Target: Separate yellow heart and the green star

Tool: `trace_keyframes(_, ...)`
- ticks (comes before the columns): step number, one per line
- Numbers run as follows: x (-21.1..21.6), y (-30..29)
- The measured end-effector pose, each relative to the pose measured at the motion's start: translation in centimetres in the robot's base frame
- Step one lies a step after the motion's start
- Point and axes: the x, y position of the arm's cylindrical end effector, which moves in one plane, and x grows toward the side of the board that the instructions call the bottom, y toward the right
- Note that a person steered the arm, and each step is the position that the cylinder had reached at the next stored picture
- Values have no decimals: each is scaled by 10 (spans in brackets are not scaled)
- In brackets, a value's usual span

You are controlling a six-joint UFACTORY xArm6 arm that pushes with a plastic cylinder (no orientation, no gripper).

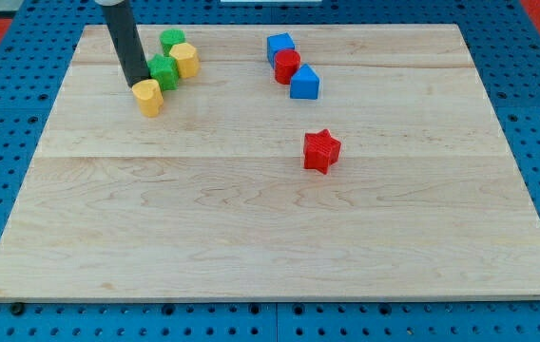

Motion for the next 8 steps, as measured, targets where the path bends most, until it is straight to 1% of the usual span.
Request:
trace_keyframes(2,21,22)
trace_keyframes(3,21,2)
trace_keyframes(4,21,-60)
trace_keyframes(5,38,-97)
trace_keyframes(7,108,-86)
trace_keyframes(8,115,-72)
